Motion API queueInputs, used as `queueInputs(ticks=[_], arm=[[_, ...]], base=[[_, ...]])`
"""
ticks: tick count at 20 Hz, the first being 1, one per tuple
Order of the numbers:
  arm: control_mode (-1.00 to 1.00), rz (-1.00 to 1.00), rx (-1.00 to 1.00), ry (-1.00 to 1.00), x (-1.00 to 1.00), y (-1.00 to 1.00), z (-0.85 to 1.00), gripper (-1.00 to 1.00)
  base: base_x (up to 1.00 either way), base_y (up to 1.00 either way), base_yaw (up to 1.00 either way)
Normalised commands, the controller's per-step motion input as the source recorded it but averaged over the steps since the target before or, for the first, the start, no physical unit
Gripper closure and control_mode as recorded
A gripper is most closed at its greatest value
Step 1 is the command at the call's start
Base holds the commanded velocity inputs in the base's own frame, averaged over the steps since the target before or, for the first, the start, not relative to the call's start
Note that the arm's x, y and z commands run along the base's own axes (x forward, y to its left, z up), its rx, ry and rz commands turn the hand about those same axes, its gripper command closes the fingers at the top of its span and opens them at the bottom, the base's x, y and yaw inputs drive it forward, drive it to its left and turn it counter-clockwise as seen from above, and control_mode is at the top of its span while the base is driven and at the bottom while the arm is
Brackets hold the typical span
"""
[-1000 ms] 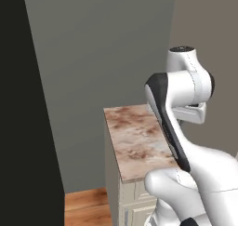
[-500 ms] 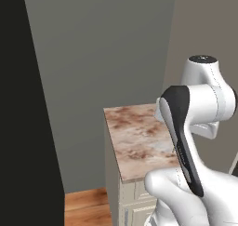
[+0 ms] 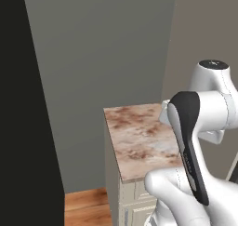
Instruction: Store the hot dog in the freezer for long-term storage. Close the freezer door after placing the cooked food.
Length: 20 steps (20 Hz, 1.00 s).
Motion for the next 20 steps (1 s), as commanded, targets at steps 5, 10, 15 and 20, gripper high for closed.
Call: queueInputs(ticks=[5, 10, 15, 20], arm=[[-1.00, 0.00, 0.00, 0.00, 0.00, 0.00, 0.00, 1.00], [-1.00, 0.00, 0.00, 0.00, -0.09, 0.00, 0.00, 1.00], [1.00, 0.00, 0.00, 0.00, 0.00, 0.00, 0.00, 1.00], [1.00, 0.00, 0.00, 0.00, 0.00, 0.00, 0.00, 1.00]], base=[[0.00, 0.00, 0.00], [0.00, 0.00, 0.00], [-0.58, 0.00, 0.00], [-0.78, 0.00, -0.01]])
